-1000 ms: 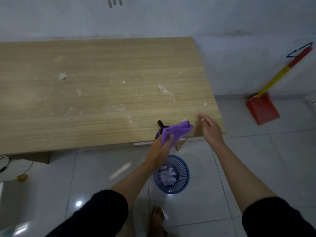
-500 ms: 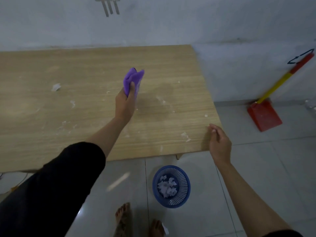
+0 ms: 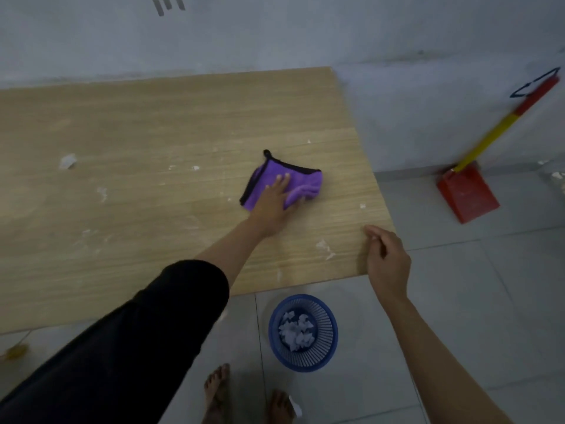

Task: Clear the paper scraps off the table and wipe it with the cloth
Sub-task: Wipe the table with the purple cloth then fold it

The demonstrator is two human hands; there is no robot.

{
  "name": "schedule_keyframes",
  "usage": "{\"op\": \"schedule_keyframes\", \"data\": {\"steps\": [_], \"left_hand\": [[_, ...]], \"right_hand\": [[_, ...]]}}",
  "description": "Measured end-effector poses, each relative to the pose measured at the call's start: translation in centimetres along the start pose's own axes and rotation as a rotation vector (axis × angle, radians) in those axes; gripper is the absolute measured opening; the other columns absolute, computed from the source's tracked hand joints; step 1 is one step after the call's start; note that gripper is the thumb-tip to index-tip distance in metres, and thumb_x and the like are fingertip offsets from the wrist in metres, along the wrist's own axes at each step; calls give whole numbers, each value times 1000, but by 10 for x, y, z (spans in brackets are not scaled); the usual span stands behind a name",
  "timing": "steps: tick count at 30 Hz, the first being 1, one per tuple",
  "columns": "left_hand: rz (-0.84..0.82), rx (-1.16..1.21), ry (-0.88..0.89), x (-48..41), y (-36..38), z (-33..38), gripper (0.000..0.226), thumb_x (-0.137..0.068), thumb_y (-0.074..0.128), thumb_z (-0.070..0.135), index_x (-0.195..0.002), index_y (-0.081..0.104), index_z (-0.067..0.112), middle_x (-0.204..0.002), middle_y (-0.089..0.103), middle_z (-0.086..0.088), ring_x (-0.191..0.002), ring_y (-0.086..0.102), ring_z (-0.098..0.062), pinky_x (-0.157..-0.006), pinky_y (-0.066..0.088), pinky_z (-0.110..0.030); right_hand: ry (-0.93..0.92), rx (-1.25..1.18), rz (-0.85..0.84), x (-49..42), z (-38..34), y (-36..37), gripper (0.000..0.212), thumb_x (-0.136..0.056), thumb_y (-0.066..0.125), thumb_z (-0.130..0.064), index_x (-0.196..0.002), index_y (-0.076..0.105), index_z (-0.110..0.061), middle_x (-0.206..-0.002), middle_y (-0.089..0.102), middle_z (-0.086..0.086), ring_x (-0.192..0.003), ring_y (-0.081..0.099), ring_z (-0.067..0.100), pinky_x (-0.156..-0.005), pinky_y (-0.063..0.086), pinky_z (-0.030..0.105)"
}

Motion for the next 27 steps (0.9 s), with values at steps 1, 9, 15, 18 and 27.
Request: {"op": "schedule_keyframes", "data": {"steps": [1,9,15,18,27], "left_hand": [[25,-18,42,9,9,5,46,-96,43,32,-138,38,15,-155,14,-11,-145,8,-24,-116,5,-35],[31,-75,228,98,64,33,61,-88,17,57,-140,33,29,-155,17,-6,-144,10,-21,-117,8,-36],[5,23,192,162,96,62,74,-82,4,62,-140,32,26,-155,19,4,-144,10,-11,-115,4,-29],[-21,113,153,176,97,63,77,-81,6,64,-141,31,24,-152,28,6,-141,19,-10,-114,16,-31],[59,531,-22,159,37,57,46,-94,37,49,-67,56,18,-54,52,-2,-42,46,-6,-46,41,-28]], "right_hand": [[-1,3,-3,0,-1,0,26,-92,46,-5,-107,65,-14,-102,60,-7,-97,56,6,-84,34,-2],[-107,207,-125,8,1,4,30,-90,47,0,-115,62,-8,-122,60,12,-116,53,23,-99,37,26],[-57,245,-211,8,-4,-2,34,-90,43,3,-117,62,-5,-132,55,10,-126,47,20,-102,27,17],[-36,250,-284,9,-2,-6,35,-91,42,2,-119,61,-7,-136,52,8,-129,43,17,-105,24,17],[145,-212,-419,21,-44,-9,35,-90,53,-39,-119,60,-22,-124,60,0,-113,55,12,-98,42,27]]}}
Point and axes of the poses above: each hand's wrist, its own x-axis away from the middle knuckle, its own y-axis out of the palm, z = x × y, the point moved 3 cm from there along -x, towards the middle knuckle
